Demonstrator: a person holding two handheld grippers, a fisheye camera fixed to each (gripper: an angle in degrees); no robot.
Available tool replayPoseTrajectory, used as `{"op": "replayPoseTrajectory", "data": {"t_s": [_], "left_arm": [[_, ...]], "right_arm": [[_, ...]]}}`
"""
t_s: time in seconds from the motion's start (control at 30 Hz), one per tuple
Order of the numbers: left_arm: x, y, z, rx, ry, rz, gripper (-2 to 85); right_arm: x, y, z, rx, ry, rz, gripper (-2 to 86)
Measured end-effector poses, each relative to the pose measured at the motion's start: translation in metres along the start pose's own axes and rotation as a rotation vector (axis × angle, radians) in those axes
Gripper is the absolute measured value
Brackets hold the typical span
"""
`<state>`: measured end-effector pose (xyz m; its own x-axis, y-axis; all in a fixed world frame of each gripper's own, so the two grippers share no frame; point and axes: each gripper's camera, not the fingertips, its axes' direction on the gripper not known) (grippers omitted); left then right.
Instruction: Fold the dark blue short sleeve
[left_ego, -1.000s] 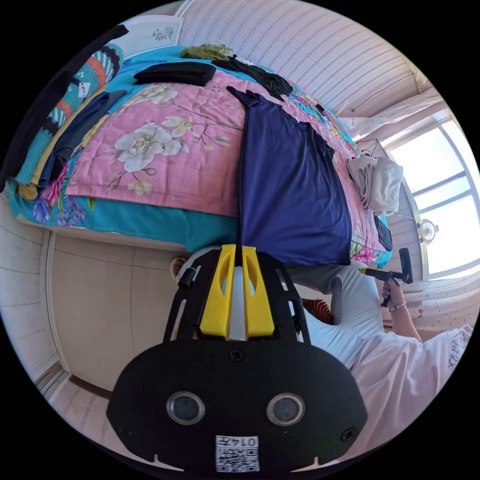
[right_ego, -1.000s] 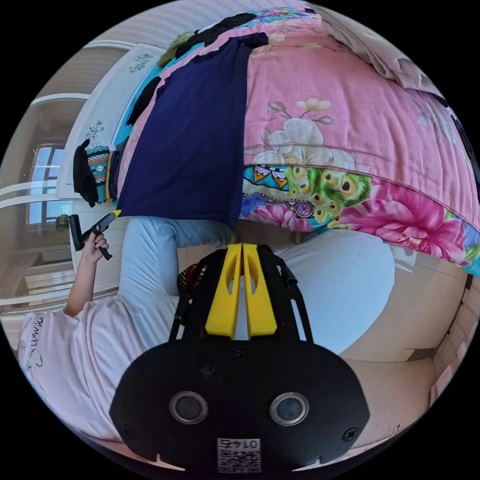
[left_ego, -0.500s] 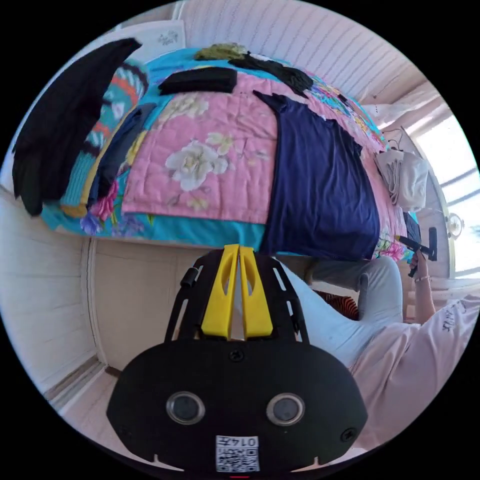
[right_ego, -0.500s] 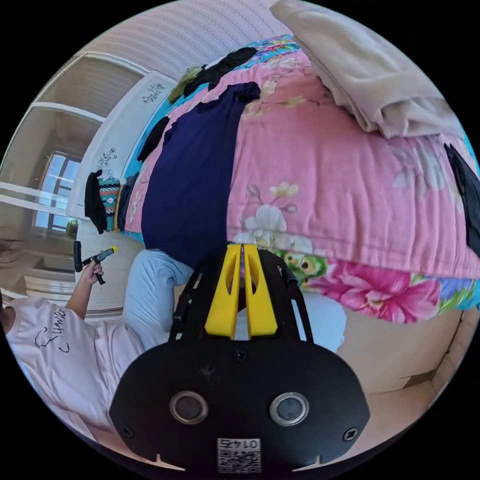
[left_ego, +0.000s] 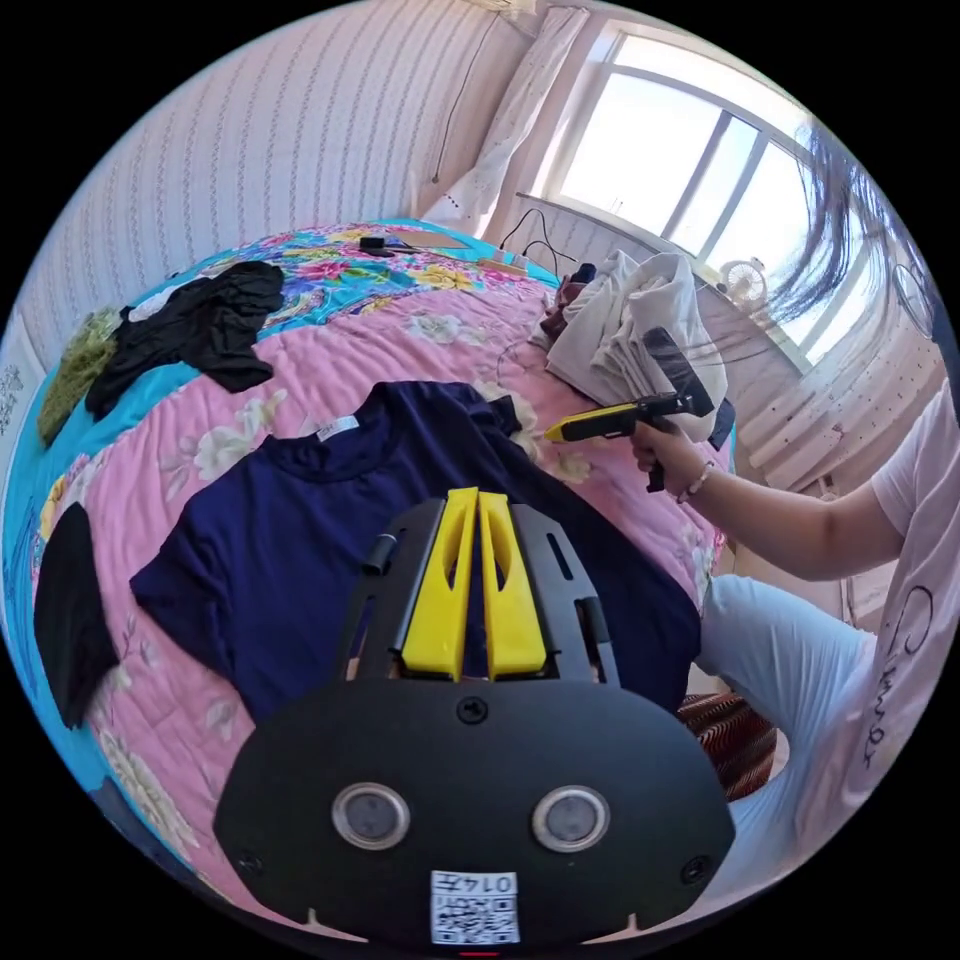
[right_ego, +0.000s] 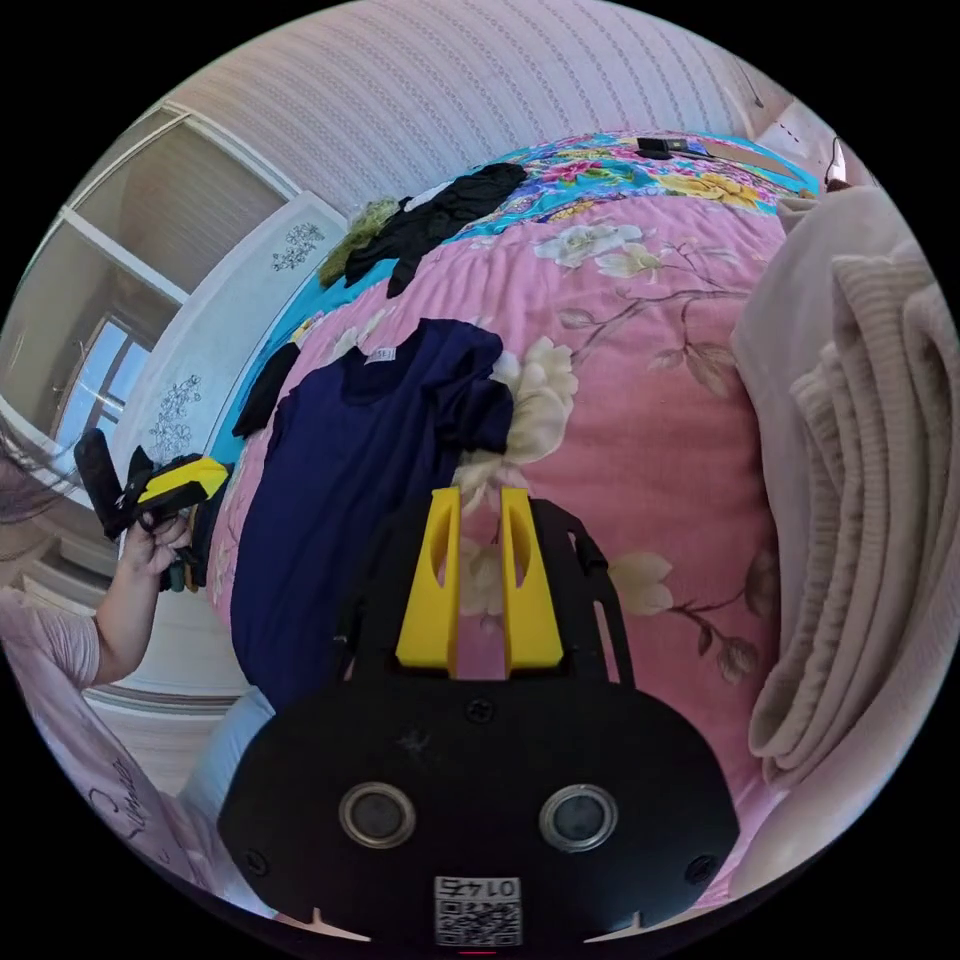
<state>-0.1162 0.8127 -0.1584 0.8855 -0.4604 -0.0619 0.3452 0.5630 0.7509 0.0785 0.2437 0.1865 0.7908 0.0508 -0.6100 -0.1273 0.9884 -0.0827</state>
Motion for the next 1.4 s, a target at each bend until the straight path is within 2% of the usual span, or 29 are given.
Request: {"op": "replayPoseTrajectory", "data": {"t_s": [0.2,0.3,0.37,0.47,0.53,0.6,0.67,0.83,1.0,1.2,1.33,1.4], "left_arm": [[-0.003,-0.062,0.075,-0.039,0.026,0.026,0.2],[-0.006,-0.093,0.106,-0.043,0.033,0.068,1.4],[-0.009,-0.116,0.129,-0.052,0.024,0.105,3.1],[-0.010,-0.153,0.182,-0.153,-0.001,0.174,6.1],[-0.010,-0.167,0.217,-0.241,0.020,0.233,5.6],[-0.019,-0.176,0.253,-0.349,0.038,0.241,1.3],[-0.034,-0.181,0.258,-0.341,0.064,0.202,-0.1],[-0.095,-0.181,0.230,-0.170,0.017,-0.001,-0.9],[-0.160,-0.162,0.230,-0.134,0.027,-0.193,-1.0],[-0.190,-0.158,0.249,-0.156,0.026,-0.233,-1.0],[-0.201,-0.166,0.255,-0.152,0.010,-0.219,-1.0],[-0.207,-0.171,0.254,-0.148,-0.041,-0.198,-1.0]], "right_arm": [[0.010,-0.046,0.028,-0.035,0.026,0.070,8.5],[0.021,-0.065,0.050,-0.108,0.048,0.108,4.3],[0.027,-0.067,0.048,-0.072,0.011,0.126,2.0],[0.033,-0.064,0.047,-0.054,-0.067,0.147,1.2],[0.033,-0.064,0.045,-0.045,-0.082,0.147,1.0],[0.033,-0.066,0.041,-0.019,-0.097,0.137,0.8],[0.030,-0.074,0.035,0.015,-0.119,0.108,0.8],[0.029,-0.082,0.021,0.139,-0.214,0.069,1.3],[0.044,-0.086,0.052,0.028,-0.189,0.129,3.6],[0.048,-0.113,0.094,-0.018,-0.176,0.111,8.8],[0.054,-0.137,0.128,-0.074,-0.266,0.110,3.3],[0.049,-0.135,0.118,-0.010,-0.318,0.103,2.0]]}}
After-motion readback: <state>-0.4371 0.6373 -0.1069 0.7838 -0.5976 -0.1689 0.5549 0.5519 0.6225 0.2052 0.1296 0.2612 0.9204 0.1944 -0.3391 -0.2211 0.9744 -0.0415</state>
